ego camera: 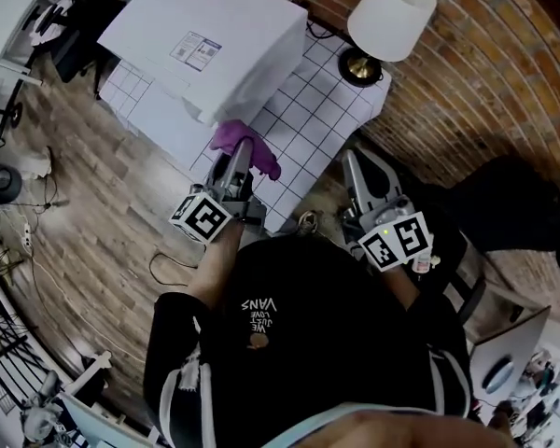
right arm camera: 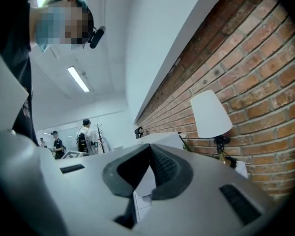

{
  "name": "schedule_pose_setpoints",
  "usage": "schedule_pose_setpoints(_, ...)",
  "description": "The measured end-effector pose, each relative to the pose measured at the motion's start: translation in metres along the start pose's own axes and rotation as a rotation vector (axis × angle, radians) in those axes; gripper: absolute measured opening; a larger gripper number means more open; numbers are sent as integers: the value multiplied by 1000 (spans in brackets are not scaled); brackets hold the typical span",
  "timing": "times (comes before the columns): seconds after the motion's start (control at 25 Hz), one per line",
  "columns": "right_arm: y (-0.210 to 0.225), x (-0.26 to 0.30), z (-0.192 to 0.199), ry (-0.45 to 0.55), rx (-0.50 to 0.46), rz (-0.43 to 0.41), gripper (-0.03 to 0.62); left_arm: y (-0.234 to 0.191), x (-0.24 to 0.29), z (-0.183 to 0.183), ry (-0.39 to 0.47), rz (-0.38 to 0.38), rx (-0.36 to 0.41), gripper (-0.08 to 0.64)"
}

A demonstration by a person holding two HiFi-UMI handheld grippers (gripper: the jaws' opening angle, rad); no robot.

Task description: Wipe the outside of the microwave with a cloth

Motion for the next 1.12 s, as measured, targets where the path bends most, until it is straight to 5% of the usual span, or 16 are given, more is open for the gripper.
schedule_pose_setpoints(0.16, 5, 0, -2, -14, 1, -9, -3, -8, 6, 7, 76, -65, -221, 133)
schedule_pose_setpoints(0.28, 7, -3, -4, -13, -1, -3, -3, -7, 15, 8, 119, -45, -299, 133)
schedule_pose_setpoints(0.84, 35, -38, -20, 52, -5, 159, -3, -12, 140, 21, 108, 90, -322, 133)
schedule_pose_setpoints(1.12, 56, -71, -31, 101, -12, 282, -3, -13, 215, 42, 93, 46, -355, 133)
Point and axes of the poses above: the fingertips, and each gripper's own axes: x forward along the fingers, y to its right, z out of its underside, the point moved 9 cm from there along -x, backward along the fingers, and after that the axes turned 15 degrees about x, right-handed, at the moved point
